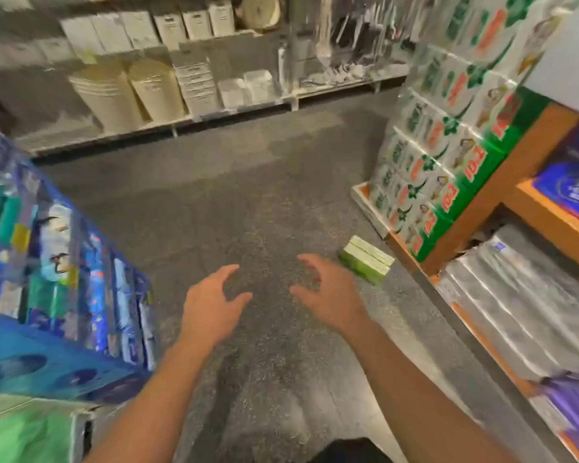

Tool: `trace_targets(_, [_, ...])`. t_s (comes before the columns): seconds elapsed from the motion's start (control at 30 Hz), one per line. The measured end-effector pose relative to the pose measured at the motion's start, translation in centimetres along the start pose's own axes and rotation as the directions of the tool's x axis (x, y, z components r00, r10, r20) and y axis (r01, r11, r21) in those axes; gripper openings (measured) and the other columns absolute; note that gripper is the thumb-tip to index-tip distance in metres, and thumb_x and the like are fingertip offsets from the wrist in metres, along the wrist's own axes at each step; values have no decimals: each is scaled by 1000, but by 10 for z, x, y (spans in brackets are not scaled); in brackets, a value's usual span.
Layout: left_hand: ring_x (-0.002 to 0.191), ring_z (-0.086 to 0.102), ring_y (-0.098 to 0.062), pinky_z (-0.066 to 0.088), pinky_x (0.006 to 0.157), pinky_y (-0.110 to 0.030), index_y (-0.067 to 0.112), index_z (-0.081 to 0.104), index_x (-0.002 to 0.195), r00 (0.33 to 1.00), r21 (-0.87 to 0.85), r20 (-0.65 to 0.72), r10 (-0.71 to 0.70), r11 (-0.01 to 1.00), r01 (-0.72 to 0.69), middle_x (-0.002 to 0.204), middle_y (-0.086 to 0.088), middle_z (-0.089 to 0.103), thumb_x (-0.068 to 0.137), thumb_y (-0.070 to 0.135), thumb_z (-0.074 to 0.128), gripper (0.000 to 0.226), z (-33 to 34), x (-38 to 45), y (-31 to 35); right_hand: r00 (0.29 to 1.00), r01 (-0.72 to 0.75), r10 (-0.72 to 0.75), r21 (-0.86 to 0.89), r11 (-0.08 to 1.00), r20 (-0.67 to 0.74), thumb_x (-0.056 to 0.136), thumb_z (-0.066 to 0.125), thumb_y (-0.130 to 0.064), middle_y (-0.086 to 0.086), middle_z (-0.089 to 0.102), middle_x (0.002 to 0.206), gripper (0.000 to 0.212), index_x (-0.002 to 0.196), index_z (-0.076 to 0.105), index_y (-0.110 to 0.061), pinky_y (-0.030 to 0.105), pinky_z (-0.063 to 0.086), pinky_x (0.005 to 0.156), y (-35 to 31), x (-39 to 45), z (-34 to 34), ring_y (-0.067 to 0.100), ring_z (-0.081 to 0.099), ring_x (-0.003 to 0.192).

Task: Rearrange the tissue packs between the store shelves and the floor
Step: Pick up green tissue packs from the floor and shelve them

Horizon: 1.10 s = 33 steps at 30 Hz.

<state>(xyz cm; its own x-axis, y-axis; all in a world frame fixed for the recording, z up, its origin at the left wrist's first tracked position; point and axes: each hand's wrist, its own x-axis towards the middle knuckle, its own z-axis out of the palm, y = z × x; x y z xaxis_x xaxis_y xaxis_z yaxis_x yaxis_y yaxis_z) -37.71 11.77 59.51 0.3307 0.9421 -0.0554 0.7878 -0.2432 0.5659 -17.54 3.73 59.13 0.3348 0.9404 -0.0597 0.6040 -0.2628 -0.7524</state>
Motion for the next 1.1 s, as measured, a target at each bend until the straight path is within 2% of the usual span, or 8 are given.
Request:
trace_targets(0.13, [121, 55, -20, 41, 104, -35, 28, 49, 137, 956, -50, 243, 163, 987, -155, 131, 1, 60, 80, 45, 72, 63, 121, 45, 146, 967, -214, 217, 33, 976, -132, 80, 76, -41, 2, 65, 118, 59, 133, 53, -31, 39, 54, 86, 107, -6, -97, 18, 64, 100])
trace_targets(0.33, [110, 58, -20, 46, 92, -30, 34, 52, 133, 901, -145, 386, 196, 978, -151, 125, -4, 62, 84, 31, 70, 52, 235, 92, 276, 839, -467, 474, 92, 879, -266, 81, 74, -36, 2, 62, 125, 59, 135, 52, -31, 39, 53, 88, 225, -3, -201, 18, 63, 103])
trace_targets(0.6, [108, 56, -15, 45, 88, -27, 33, 53, 132, 886, -108, 444, 129, 990, -90, 124, 4, 63, 83, 34, 68, 51, 315, 224, 277, 796, -554, 563, 107, 826, -224, 79, 77, -33, 4, 62, 128, 60, 134, 54, -24, 44, 51, 92, 305, 126, -194, 22, 61, 111])
trace_targets(0.7, [110, 58, -19, 48, 90, -33, 34, 50, 134, 847, -72, 517, 125, 992, -102, 127, 1, 61, 85, 35, 66, 52, 359, 297, 271, 786, -578, 574, 56, 814, -231, 77, 78, -35, 2, 63, 128, 61, 133, 55, -22, 37, 48, 97, 336, 205, -177, 20, 61, 112])
trace_targets(0.8, [108, 58, -19, 41, 80, -26, 29, 50, 135, 787, -29, 605, 122, 991, -131, 127, 0, 61, 86, 33, 65, 52, 412, 373, 258, 719, -670, 660, 36, 742, -218, 80, 76, -38, 5, 61, 128, 61, 135, 54, -22, 35, 46, 94, 385, 279, -159, 23, 59, 112])
trace_targets(0.9, [113, 57, -18, 41, 84, -25, 29, 51, 133, 745, 60, 661, 92, 983, -175, 129, 3, 60, 84, 32, 70, 53, 471, 442, 227, 658, -741, 738, 43, 670, -151, 80, 75, -36, 8, 60, 130, 61, 135, 52, -23, 34, 45, 97, 449, 349, -127, 26, 57, 116])
trace_targets(1.03, [111, 58, -22, 46, 88, -32, 28, 51, 134, 724, 175, 685, 76, 948, -265, 127, 1, 60, 80, 40, 74, 59, 573, 521, 170, 656, -753, 747, -14, 658, -106, 79, 77, -30, 4, 61, 124, 60, 133, 52, -24, 26, 43, 86, 547, 424, -54, 20, 57, 105])
trace_targets(1.1, [109, 59, -24, 47, 85, -33, 24, 52, 133, 723, 184, 679, 125, 925, -332, 125, -2, 61, 77, 44, 75, 64, 634, 551, 142, 671, -741, 735, -61, 669, -95, 78, 77, -29, 5, 58, 128, 61, 134, 52, -22, 31, 44, 94, 603, 454, -13, 24, 54, 114])
